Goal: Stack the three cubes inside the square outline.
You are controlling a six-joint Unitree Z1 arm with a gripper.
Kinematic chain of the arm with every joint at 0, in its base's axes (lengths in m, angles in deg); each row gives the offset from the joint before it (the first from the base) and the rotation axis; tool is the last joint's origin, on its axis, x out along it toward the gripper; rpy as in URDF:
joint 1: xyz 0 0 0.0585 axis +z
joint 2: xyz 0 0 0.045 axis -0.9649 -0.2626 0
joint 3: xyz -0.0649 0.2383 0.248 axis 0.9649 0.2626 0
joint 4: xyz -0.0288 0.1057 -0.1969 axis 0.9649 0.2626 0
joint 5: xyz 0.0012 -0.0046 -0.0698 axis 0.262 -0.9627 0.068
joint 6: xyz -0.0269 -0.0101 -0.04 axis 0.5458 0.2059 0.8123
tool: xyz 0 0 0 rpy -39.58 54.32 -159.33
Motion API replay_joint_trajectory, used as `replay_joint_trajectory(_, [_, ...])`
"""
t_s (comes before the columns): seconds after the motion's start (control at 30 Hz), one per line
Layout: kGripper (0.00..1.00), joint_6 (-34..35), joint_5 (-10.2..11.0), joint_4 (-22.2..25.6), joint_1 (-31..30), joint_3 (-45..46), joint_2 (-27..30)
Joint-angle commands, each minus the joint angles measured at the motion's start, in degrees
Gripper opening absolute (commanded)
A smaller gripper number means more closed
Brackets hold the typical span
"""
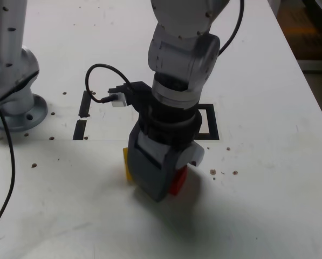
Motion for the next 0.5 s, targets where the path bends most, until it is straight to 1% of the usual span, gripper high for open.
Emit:
replay_joint_trajectory(0.0, [0.75,0.15,0.10,-0.15,0.14,-0.08,0.21])
replay_joint_trajectory(0.17, [0.68,0.35,0.22,-0.27,0.24,0.20,-0.06])
replay_joint_trajectory(0.3, [0.61,0.45,0.25,-0.63,0.31,0.34,-0.30])
replay_joint_trajectory(0.47, [0.45,0.45,0.97,-1.67,0.32,0.39,-0.56])
